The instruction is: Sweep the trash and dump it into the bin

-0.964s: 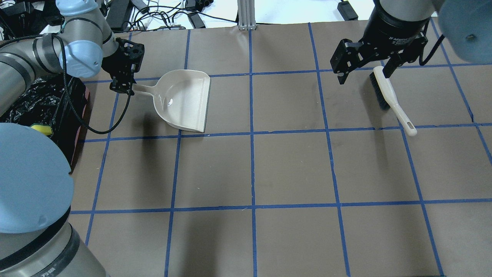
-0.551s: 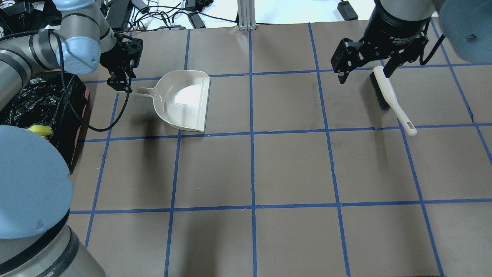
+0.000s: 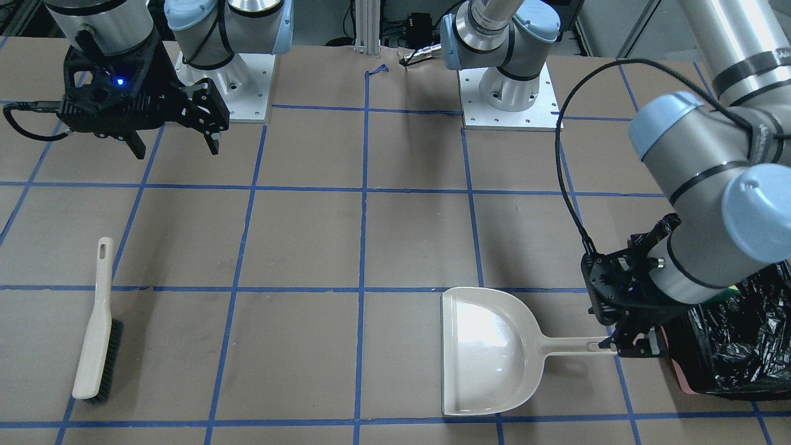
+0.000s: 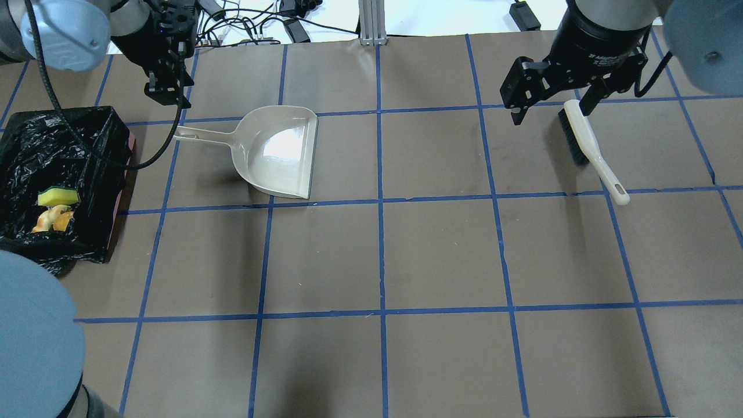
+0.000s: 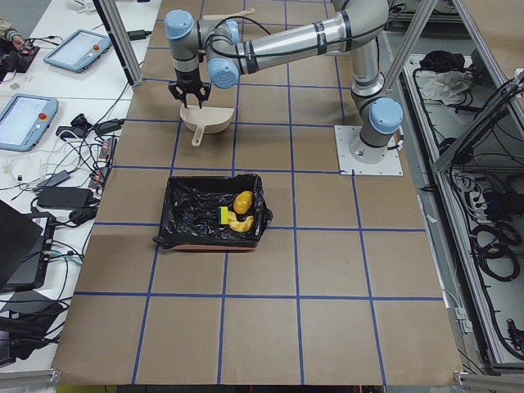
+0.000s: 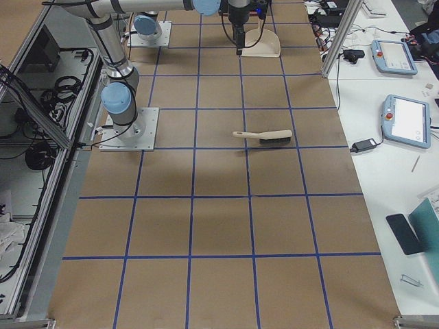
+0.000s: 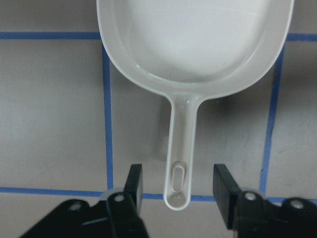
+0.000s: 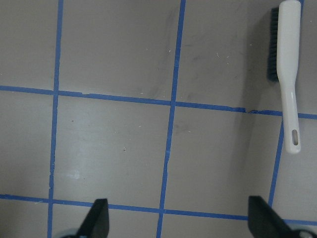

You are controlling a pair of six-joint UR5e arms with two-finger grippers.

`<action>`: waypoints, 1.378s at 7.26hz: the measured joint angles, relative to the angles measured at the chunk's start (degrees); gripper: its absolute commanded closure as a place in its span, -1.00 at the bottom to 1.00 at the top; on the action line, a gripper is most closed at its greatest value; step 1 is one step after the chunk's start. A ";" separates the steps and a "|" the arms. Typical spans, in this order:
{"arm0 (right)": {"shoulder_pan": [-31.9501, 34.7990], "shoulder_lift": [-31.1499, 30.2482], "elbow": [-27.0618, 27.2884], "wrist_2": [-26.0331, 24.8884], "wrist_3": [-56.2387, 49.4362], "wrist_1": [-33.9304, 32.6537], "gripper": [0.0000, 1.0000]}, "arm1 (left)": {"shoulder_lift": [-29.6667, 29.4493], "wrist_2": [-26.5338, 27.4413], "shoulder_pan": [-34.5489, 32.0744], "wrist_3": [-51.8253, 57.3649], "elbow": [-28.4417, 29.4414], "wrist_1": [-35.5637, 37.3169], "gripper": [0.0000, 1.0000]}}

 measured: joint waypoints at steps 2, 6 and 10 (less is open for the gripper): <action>-0.02 0.02 0.02 0.00 -0.06 0.04 -1.00 | 5.68 -0.32 -1.98 -9.72 0.24 -7.19 -0.08; -0.09 0.08 0.03 0.02 -0.03 0.09 -1.00 | 12.40 -1.02 -7.22 -41.74 -1.91 -10.88 -1.00; -0.09 0.14 0.03 0.08 -0.24 0.10 -1.00 | 16.95 -0.34 -7.99 -71.70 -5.76 -11.07 -1.00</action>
